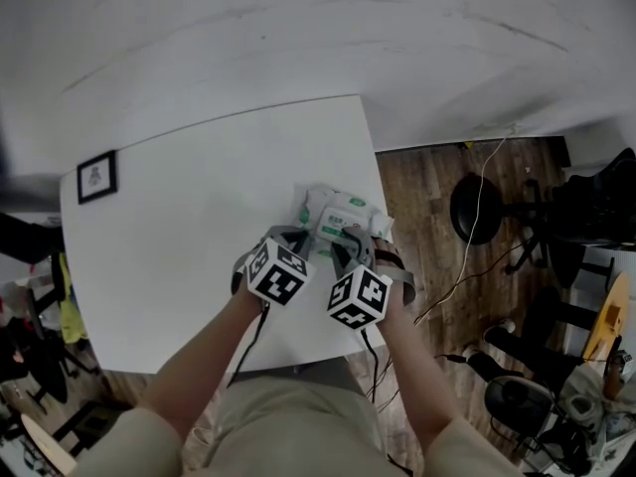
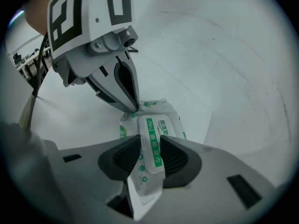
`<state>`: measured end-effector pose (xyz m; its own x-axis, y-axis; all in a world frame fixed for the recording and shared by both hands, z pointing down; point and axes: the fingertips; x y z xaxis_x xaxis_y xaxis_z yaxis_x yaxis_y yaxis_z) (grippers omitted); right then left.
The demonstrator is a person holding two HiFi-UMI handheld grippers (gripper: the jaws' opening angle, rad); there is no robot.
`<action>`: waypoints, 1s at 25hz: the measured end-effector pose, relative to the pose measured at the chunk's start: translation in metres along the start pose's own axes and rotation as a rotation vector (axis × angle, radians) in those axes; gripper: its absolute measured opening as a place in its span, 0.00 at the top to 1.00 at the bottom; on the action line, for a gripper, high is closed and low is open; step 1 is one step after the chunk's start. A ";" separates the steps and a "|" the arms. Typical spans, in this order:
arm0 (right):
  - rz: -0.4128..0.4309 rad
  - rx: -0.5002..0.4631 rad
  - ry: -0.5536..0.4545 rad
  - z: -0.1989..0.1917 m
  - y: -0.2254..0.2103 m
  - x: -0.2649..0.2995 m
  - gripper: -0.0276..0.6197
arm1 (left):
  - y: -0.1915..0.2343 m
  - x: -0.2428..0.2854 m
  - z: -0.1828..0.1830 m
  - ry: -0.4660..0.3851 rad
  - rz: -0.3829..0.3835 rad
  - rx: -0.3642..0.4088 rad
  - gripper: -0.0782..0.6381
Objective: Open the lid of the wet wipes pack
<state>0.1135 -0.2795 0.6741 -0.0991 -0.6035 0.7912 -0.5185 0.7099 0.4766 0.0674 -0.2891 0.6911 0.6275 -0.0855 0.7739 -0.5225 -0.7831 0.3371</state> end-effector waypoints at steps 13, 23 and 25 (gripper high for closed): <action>-0.105 0.130 -0.087 0.023 -0.038 -0.026 0.88 | -0.001 -0.001 -0.005 0.017 -0.021 0.011 0.86; -0.067 0.477 -0.151 0.013 -0.100 0.013 0.86 | -0.002 0.002 -0.001 -0.021 -0.071 -0.026 0.86; -0.044 0.534 -0.149 0.010 -0.104 0.026 0.86 | 0.001 0.001 -0.001 -0.035 -0.097 -0.043 0.86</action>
<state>0.1564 -0.3732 0.6414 -0.1668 -0.7010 0.6934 -0.8796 0.4236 0.2166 0.0670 -0.2890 0.6926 0.6955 -0.0323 0.7178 -0.4820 -0.7618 0.4328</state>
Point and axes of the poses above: the fingertips, and each gripper's own axes: x forward along the fingers, y to its left, z out of its top, and after that the axes turned 12 degrees about -z, right-handed
